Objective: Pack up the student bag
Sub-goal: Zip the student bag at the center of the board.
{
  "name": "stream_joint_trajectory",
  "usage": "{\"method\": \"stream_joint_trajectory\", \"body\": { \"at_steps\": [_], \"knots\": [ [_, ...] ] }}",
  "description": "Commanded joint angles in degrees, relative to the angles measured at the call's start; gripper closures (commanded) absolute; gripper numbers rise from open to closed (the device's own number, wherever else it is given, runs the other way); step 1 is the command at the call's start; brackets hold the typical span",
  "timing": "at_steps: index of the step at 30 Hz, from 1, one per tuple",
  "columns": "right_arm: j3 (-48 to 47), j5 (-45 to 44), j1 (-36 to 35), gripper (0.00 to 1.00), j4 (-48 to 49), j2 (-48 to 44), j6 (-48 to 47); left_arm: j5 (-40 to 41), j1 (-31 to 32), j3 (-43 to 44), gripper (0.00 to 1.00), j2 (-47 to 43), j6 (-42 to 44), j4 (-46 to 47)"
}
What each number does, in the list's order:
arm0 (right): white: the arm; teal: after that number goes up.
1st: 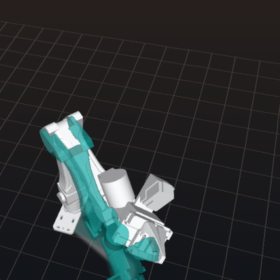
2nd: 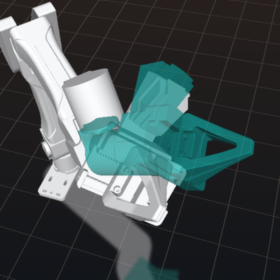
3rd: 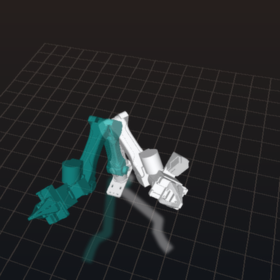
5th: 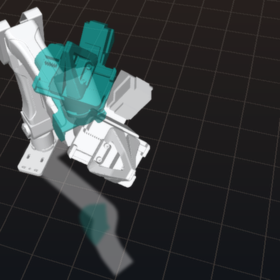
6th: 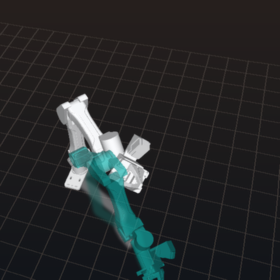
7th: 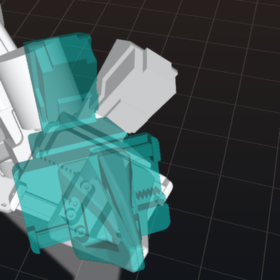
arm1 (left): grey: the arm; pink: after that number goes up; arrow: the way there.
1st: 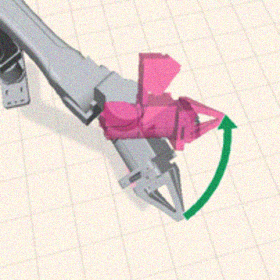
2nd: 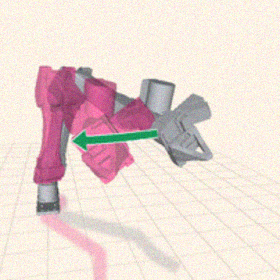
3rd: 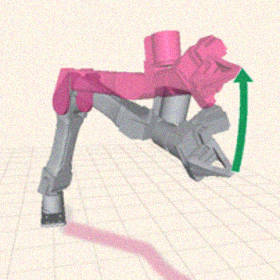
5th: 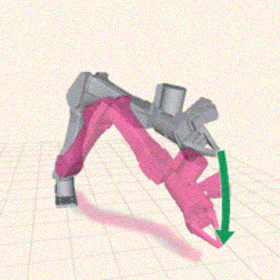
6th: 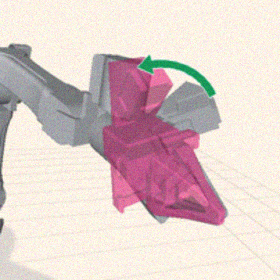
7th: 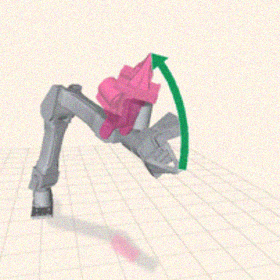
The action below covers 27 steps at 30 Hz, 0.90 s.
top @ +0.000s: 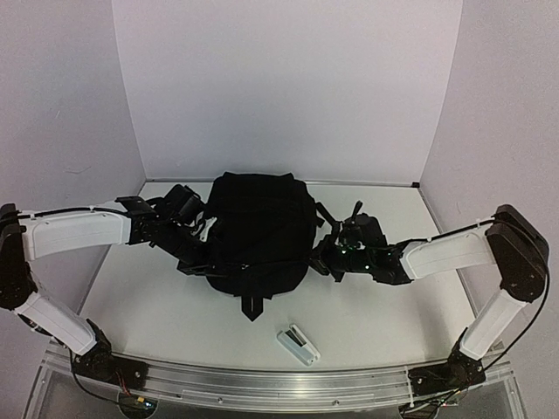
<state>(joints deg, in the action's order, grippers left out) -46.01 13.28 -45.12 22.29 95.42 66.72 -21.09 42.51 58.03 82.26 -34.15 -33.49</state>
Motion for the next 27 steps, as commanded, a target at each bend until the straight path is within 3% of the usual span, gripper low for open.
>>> {"method": "stream_joint_trajectory", "body": {
  "at_steps": [1, 10, 27],
  "knots": [
    [1.45, -7.51, 4.05, 1.0, -3.94, -3.76, -2.23, 1.89, -1.92, 2.63, 1.0, -1.91, 2.04, -5.58],
    [1.08, -10.11, 4.86, 1.0, -8.23, -8.8, -4.45, -4.49, -1.99, 7.98, 1.0, -3.59, 6.74, -7.75],
    [3.6, -14.81, 8.03, 1.0, -12.98, -10.09, -6.08, -0.84, -5.68, 5.92, 1.0, -3.06, 9.05, -9.96]
  ]
}}
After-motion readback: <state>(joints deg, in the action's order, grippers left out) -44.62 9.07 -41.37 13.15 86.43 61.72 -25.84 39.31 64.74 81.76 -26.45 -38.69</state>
